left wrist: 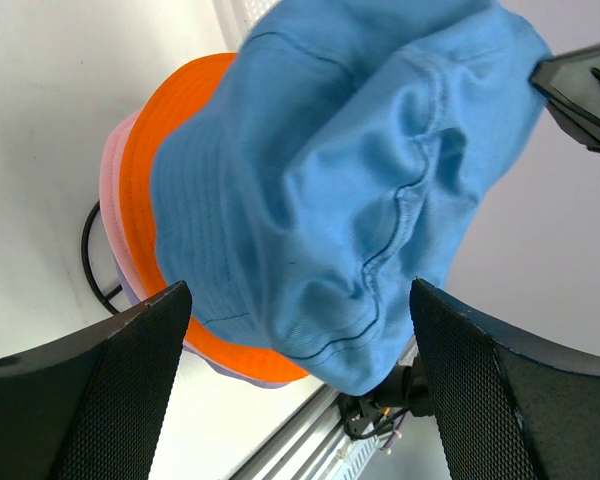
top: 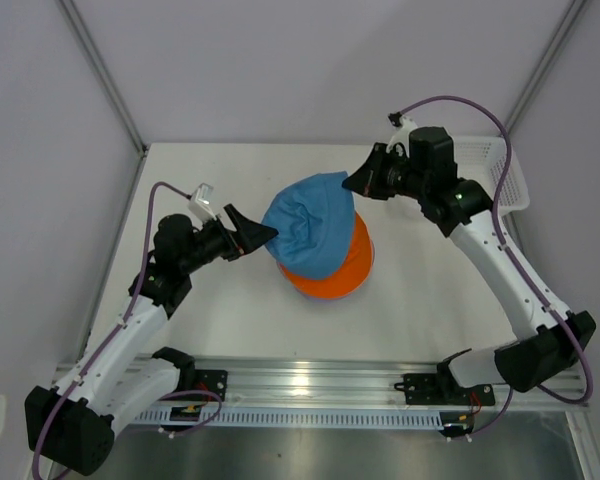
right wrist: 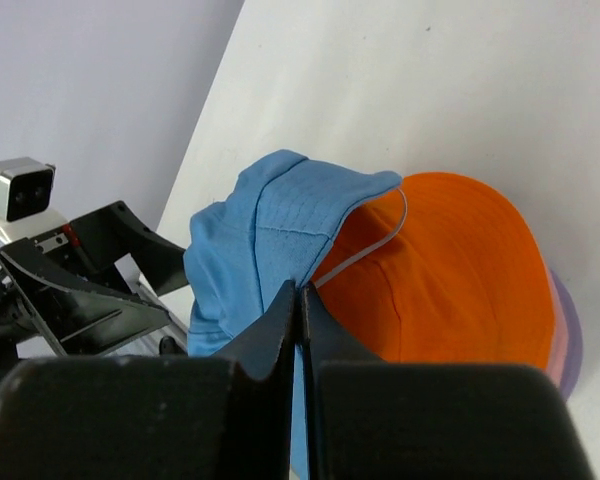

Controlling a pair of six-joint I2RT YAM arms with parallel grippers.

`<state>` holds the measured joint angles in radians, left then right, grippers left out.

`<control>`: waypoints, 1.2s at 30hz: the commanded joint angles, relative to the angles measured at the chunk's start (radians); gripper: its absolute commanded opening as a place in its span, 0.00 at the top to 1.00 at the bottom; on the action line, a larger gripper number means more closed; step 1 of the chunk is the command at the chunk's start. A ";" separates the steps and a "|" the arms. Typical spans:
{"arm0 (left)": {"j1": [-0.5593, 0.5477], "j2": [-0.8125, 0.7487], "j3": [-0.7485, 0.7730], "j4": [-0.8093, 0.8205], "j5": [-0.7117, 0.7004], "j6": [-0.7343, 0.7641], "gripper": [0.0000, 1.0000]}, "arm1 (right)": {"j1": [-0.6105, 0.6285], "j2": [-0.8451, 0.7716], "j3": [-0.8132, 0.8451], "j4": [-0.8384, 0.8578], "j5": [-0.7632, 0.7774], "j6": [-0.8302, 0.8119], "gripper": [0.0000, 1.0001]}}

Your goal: Stack the hats

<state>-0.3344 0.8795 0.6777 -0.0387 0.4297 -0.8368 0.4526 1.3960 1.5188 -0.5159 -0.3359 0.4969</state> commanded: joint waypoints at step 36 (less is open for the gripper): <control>-0.012 0.087 -0.176 0.329 0.023 -0.337 0.31 | -0.147 -0.391 -0.741 0.237 0.118 0.209 1.00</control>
<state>-0.3363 0.9512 0.5194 0.1520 0.4316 -1.0794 0.3115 1.0294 0.8219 -0.3031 -0.2386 0.6861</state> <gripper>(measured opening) 0.697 0.010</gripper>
